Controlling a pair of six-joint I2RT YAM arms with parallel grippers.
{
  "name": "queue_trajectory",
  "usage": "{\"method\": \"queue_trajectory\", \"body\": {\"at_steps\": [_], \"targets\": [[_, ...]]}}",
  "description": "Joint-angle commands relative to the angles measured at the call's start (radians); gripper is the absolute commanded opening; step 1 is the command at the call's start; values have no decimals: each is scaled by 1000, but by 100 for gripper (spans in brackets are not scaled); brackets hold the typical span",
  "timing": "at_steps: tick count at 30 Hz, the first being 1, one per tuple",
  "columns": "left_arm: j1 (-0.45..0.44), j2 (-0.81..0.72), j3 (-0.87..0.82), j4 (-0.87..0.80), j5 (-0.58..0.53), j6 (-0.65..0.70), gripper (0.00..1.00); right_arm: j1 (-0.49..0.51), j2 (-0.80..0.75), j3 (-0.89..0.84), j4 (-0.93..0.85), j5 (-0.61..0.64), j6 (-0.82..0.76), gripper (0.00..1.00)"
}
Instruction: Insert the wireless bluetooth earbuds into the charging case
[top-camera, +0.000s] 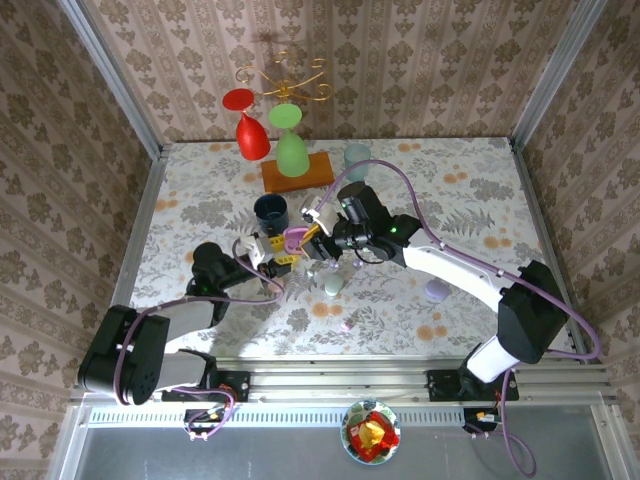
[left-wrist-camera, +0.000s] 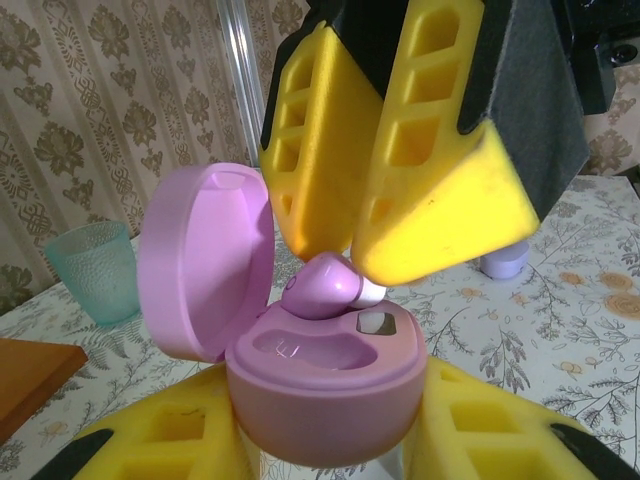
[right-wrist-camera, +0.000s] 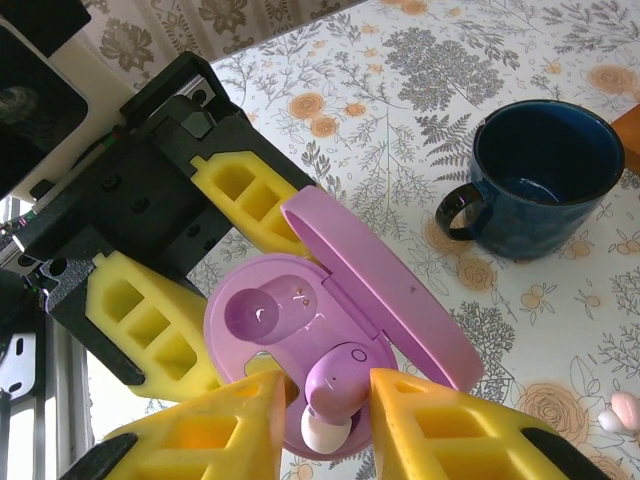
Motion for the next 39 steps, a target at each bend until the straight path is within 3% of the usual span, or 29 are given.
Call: {"method": "queue_trajectory", "body": {"at_steps": [1,15,39], "targets": [[-4,-6,-3,42,32,-21,27,-5,9,17,-5,26,19,30],[-4,-6,-7,50,29,-19,27,-5,10,27,3,1,30,18],[7,22,17,85,32,-117,27,-9,-64,-138,330,2,104,18]]}}
